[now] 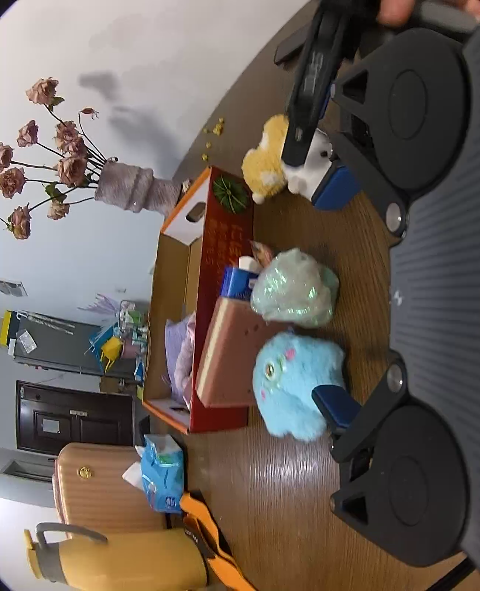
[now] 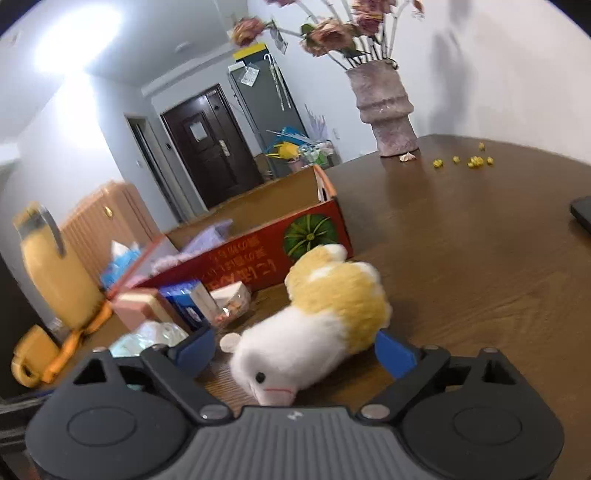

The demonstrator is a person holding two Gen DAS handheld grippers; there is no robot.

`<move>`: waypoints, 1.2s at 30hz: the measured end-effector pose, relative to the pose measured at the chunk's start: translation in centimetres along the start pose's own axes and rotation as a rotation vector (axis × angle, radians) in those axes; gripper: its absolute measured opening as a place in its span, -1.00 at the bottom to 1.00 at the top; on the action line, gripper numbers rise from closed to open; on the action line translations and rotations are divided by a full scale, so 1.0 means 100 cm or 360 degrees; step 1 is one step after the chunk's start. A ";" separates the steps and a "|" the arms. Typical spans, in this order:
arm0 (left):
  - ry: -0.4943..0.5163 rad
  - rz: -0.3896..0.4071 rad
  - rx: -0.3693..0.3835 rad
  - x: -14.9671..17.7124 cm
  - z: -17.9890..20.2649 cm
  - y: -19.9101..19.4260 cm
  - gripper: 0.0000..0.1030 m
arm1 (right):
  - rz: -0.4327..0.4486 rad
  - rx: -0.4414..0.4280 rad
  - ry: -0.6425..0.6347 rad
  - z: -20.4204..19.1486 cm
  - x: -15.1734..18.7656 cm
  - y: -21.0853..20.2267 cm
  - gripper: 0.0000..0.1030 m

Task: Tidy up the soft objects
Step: 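Grasp the yellow-white plush dog with the right gripper and lift it, then place the plush dog into the orange box and open the right gripper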

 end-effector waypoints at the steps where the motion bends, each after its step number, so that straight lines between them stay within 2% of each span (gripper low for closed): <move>1: 0.0017 0.0004 -0.0009 0.001 0.000 -0.003 1.00 | -0.0015 0.0051 -0.0011 -0.003 0.001 0.009 0.78; 2: 0.0031 0.0010 -0.0018 0.002 0.000 -0.007 1.00 | -0.0028 0.0088 0.0001 -0.004 0.001 0.017 0.63; 3: 0.0039 0.0019 -0.0029 0.003 0.000 -0.010 1.00 | -0.0032 0.0060 -0.0003 -0.007 0.000 0.022 0.28; 8: 0.0045 -0.0011 -0.0057 0.013 -0.008 -0.016 1.00 | -0.0104 -0.0141 -0.0189 -0.006 0.004 0.013 -0.09; 11: 0.0045 -0.0049 0.0042 0.021 -0.001 -0.016 1.00 | -0.0254 -0.0397 -0.0302 0.003 0.015 -0.018 0.02; 12: 0.0047 -0.0058 0.0101 0.022 0.005 -0.015 1.00 | -0.0277 -0.0452 -0.0325 0.008 0.018 -0.029 0.18; 14: 0.0057 -0.0057 0.0167 0.023 0.017 -0.012 1.00 | -0.0250 -0.0357 -0.0301 0.023 0.016 -0.043 0.39; 16: 0.0061 -0.0050 0.0171 0.020 0.027 -0.007 1.00 | -0.0165 -0.0255 -0.0309 0.028 0.010 -0.052 0.46; 20: 0.0087 -0.0010 0.0198 0.014 0.039 -0.006 1.00 | -0.0050 -0.0320 -0.0314 0.013 0.009 -0.053 0.64; 23: 0.0113 0.0011 0.0191 0.013 0.042 0.000 0.96 | -0.0029 -0.0247 -0.0348 0.014 0.009 -0.033 0.56; 26: 0.0120 0.0004 0.0247 0.012 0.049 0.007 0.75 | -0.0154 -0.0272 -0.0300 0.015 0.015 -0.012 -0.04; 31: 0.0107 -0.0022 0.0399 0.015 0.062 0.021 0.49 | -0.0233 -0.0390 -0.0328 0.019 0.026 -0.030 -0.07; 32: 0.0098 -0.0053 0.0425 0.018 0.065 0.027 0.40 | -0.0241 -0.0399 -0.0321 0.020 0.027 -0.034 -0.07; 33: 0.0090 -0.0087 0.0446 0.020 0.067 0.033 0.19 | -0.0244 -0.0404 -0.0309 0.022 0.028 -0.036 -0.08; 34: 0.0069 -0.0117 0.0496 0.023 0.069 0.037 0.08 | -0.0245 -0.0405 -0.0302 0.023 0.029 -0.038 -0.08; 36: 0.0023 -0.0127 0.0568 0.022 0.072 0.039 -0.05 | -0.0235 -0.0377 -0.0305 0.025 0.028 -0.040 -0.10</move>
Point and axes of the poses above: each gripper's, at about its wrist camera, not at the fingertips, and y roughly the way its jaws point, z to its right, x to its underside, the point moved 7 cm from there along y, roughly the way its jaws point
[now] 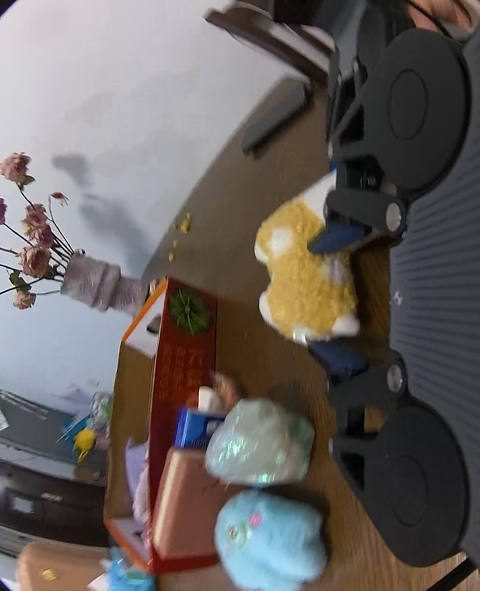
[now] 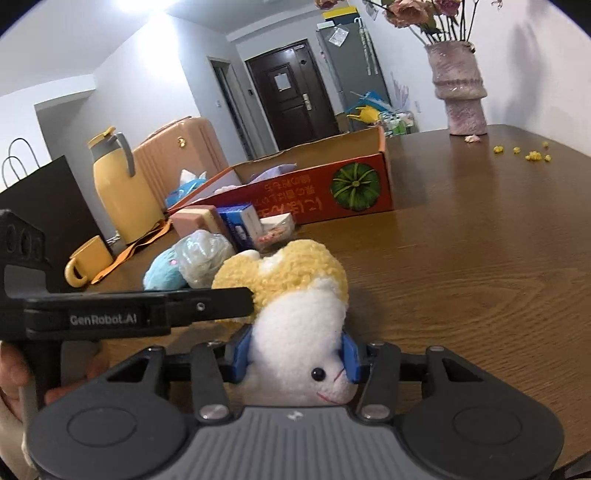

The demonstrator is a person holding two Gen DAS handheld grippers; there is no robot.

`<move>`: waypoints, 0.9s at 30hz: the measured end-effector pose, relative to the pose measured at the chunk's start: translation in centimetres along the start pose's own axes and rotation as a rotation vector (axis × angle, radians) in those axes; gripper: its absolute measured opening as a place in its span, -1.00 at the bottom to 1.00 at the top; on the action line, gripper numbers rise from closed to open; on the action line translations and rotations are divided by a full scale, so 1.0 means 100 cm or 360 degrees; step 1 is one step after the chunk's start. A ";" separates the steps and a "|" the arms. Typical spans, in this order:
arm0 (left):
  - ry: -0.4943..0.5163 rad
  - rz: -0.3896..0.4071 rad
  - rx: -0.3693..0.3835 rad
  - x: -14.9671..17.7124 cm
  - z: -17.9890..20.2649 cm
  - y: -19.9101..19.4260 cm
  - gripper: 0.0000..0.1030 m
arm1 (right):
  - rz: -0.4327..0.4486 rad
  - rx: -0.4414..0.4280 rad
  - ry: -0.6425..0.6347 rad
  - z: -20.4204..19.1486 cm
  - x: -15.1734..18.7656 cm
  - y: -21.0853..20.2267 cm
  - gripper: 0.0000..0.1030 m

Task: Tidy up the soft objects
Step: 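Place the plush dog into the orange box and open the right gripper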

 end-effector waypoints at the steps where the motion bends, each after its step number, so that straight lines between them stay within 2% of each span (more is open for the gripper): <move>1: 0.0007 0.0003 -0.0002 -0.001 0.000 -0.001 -0.07 | 0.0001 0.0013 0.0000 0.001 -0.002 -0.001 -0.11; 3: 0.0020 0.0047 -0.0005 -0.011 0.002 -0.006 -0.08 | 0.0026 0.0005 -0.0001 0.000 -0.011 -0.003 -0.12; 5: 0.0061 0.0132 -0.0002 -0.035 0.002 -0.013 -0.08 | 0.0084 -0.0013 -0.0050 -0.005 -0.032 -0.005 -0.13; 8: 0.0095 0.0216 0.0007 -0.097 -0.010 -0.009 -0.04 | 0.0174 -0.0018 -0.0150 -0.011 -0.087 0.005 -0.14; 12: 0.0138 0.0195 -0.0031 -0.181 -0.047 0.046 0.23 | 0.0184 0.0040 -0.0161 0.002 -0.175 0.069 -0.16; 15: 0.0133 0.0091 -0.0140 -0.226 -0.085 0.106 0.23 | 0.0078 0.0108 -0.0104 0.020 -0.224 0.139 -0.16; 17: 0.0096 0.0014 -0.0169 -0.243 -0.110 0.140 0.23 | -0.0001 0.0205 -0.0080 0.032 -0.244 0.182 -0.16; 18: 0.0066 -0.0009 -0.0221 -0.247 -0.121 0.151 0.23 | -0.0046 0.0252 -0.0055 0.039 -0.250 0.201 -0.16; 20: 0.0005 -0.0002 -0.0297 -0.254 -0.138 0.160 0.24 | -0.0143 0.0366 -0.0033 0.051 -0.255 0.232 -0.15; 23: 0.0015 0.0035 -0.0349 -0.255 -0.153 0.151 0.38 | -0.0205 0.0510 -0.0070 0.061 -0.251 0.256 -0.05; 24: 0.0046 0.0054 -0.0379 -0.254 -0.156 0.146 0.42 | -0.0202 0.0567 -0.0107 0.062 -0.250 0.259 -0.09; 27: 0.0110 0.0074 -0.0454 -0.253 -0.165 0.127 0.43 | -0.0182 0.0592 -0.0218 0.055 -0.246 0.260 0.13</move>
Point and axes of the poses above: each gripper's, at about its wrist camera, not at the fingertips, and y roughly the way its jaws point, z to its right, x to its underside, the point moved 7 cm from there along y, roughly the way its jaws point
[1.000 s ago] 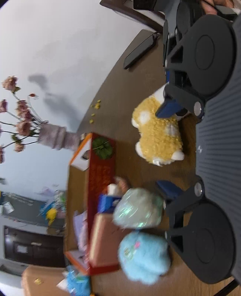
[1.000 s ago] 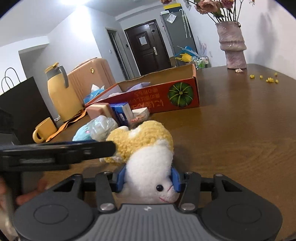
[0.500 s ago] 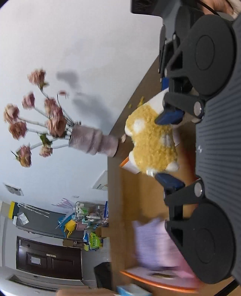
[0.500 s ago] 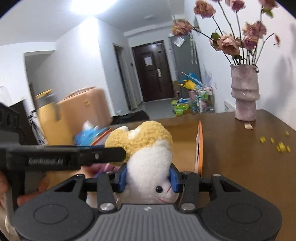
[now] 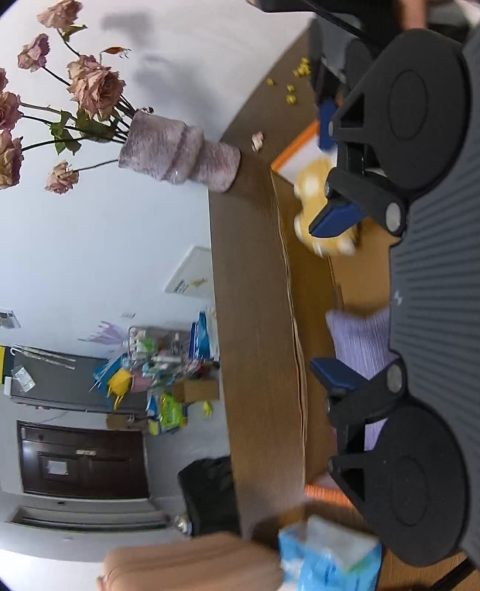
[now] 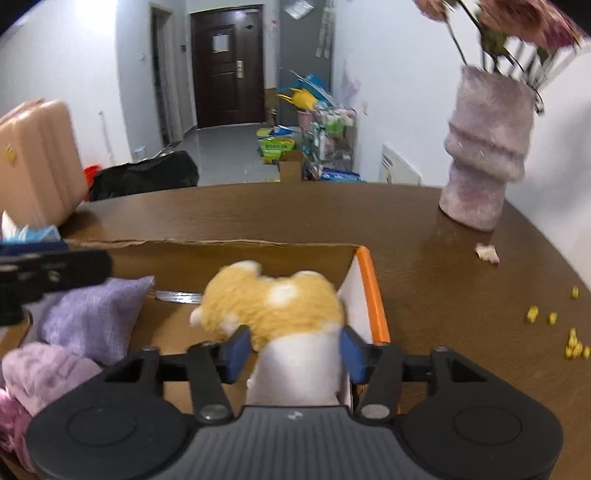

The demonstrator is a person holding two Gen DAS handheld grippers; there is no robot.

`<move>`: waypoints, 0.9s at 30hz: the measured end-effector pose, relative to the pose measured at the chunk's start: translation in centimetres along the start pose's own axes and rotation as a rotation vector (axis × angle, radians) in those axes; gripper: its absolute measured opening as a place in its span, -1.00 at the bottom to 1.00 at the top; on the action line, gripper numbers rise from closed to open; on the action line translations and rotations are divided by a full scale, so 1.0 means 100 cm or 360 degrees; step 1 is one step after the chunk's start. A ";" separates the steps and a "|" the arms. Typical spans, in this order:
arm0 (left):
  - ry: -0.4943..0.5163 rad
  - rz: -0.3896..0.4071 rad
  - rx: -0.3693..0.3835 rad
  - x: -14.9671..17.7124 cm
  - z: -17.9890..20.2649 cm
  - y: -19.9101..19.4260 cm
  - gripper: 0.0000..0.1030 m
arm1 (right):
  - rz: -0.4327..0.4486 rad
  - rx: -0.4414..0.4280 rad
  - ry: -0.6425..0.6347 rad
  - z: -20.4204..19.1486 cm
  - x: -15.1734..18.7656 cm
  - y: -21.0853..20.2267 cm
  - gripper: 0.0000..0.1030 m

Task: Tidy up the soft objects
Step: 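Place the plush dog into the orange box and open the right gripper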

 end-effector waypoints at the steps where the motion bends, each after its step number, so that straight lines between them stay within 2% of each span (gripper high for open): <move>1: -0.0002 -0.0001 -0.0023 -0.001 -0.005 -0.006 0.43 | 0.0005 0.0013 -0.0034 -0.002 0.000 -0.002 0.14; 4: 0.0012 0.0030 -0.0075 -0.008 -0.016 -0.034 0.43 | 0.0054 0.0078 -0.0098 0.001 -0.011 -0.018 0.12; 7: 0.0063 0.0114 -0.0119 -0.022 -0.021 -0.079 0.47 | 0.0140 0.0071 -0.0126 0.009 -0.026 -0.059 0.14; 8: 0.0077 0.0136 -0.0130 -0.025 -0.022 -0.094 0.50 | 0.0181 0.0063 -0.0139 0.013 -0.032 -0.078 0.18; 11: 0.0106 0.0220 -0.0162 -0.035 -0.021 -0.140 0.60 | 0.0282 0.0041 -0.0128 0.025 -0.045 -0.130 0.53; 16: 0.0186 0.0347 -0.0196 -0.032 -0.006 -0.201 0.72 | 0.0463 0.0049 -0.0105 0.034 -0.043 -0.207 0.64; 20: 0.0158 0.0429 -0.0240 -0.003 0.004 -0.244 0.76 | 0.0562 0.0012 -0.0093 0.027 -0.013 -0.255 0.66; 24: 0.0199 0.0494 -0.0320 0.057 0.021 -0.286 0.81 | 0.0673 -0.0128 -0.0051 0.015 0.048 -0.294 0.75; 27: 0.0243 0.0567 -0.0298 0.106 0.036 -0.320 0.92 | 0.0717 -0.0209 -0.0056 0.002 0.102 -0.323 0.78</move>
Point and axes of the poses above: each gripper's, at about its wrist camera, not at the fingertips, and y roughly the way its jaws point, z to its right, x to its underside, the point moved 7 cm from there along y, roughly the way its jaws point
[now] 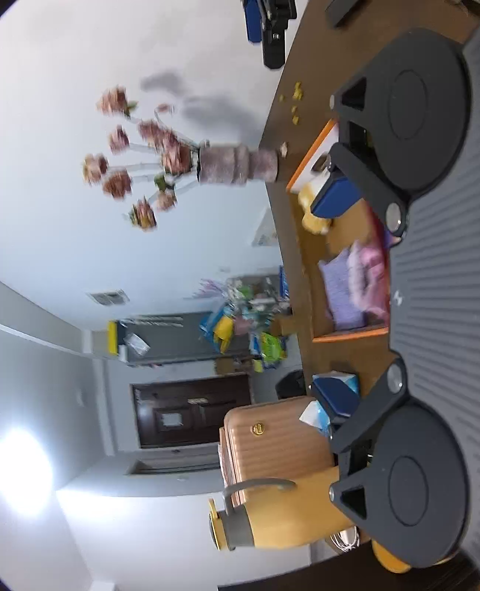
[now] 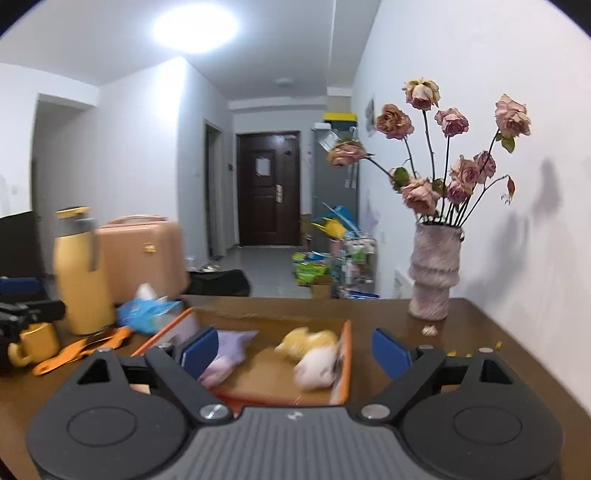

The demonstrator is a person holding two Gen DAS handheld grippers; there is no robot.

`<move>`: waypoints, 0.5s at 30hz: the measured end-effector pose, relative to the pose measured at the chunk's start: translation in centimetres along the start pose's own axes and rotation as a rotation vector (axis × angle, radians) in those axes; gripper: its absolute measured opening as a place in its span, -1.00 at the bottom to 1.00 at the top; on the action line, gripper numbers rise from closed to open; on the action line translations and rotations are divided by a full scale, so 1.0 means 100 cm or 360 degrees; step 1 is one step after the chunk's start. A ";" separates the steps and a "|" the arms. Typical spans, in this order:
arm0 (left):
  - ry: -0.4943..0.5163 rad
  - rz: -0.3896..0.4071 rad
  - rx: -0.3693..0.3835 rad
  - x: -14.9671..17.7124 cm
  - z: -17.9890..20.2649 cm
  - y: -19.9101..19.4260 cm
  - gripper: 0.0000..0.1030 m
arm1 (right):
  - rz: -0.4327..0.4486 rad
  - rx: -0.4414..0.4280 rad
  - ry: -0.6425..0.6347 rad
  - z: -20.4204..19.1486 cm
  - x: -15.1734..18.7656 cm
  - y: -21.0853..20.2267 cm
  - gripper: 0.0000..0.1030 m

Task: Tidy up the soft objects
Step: 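Place the plush dog into the orange box and open the right gripper, then close both grippers together on the clear plastic bag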

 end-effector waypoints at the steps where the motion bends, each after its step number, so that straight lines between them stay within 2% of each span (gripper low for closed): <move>1: 0.0019 0.0029 0.0013 0.010 0.004 -0.016 0.94 | 0.0011 -0.0026 0.0003 -0.007 0.011 -0.014 0.81; 3: 0.0033 0.0058 -0.0031 0.032 0.009 -0.042 0.95 | 0.0046 -0.0054 0.0023 -0.020 0.031 -0.042 0.86; 6: 0.0043 0.0032 -0.0046 0.066 0.018 -0.074 0.97 | 0.0063 -0.0118 0.0060 -0.035 0.064 -0.069 0.90; 9: -0.0057 -0.0044 -0.0024 0.095 0.021 -0.095 0.98 | -0.0024 -0.0191 0.0137 -0.045 0.106 -0.081 0.90; 12: -0.0103 -0.0095 0.0016 0.108 0.019 -0.103 0.98 | -0.0134 -0.0171 0.0147 -0.048 0.131 -0.080 0.90; 15: -0.0107 -0.0085 -0.0004 0.105 0.015 -0.097 0.97 | -0.0157 -0.0164 0.0177 -0.049 0.135 -0.078 0.88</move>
Point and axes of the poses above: each gripper's, at about its wrist camera, not at the fingertips, and y roughly the way its jaws point, z to its right, x to its underside, the point moved 7 cm from there along y, roughly the way its jaws point
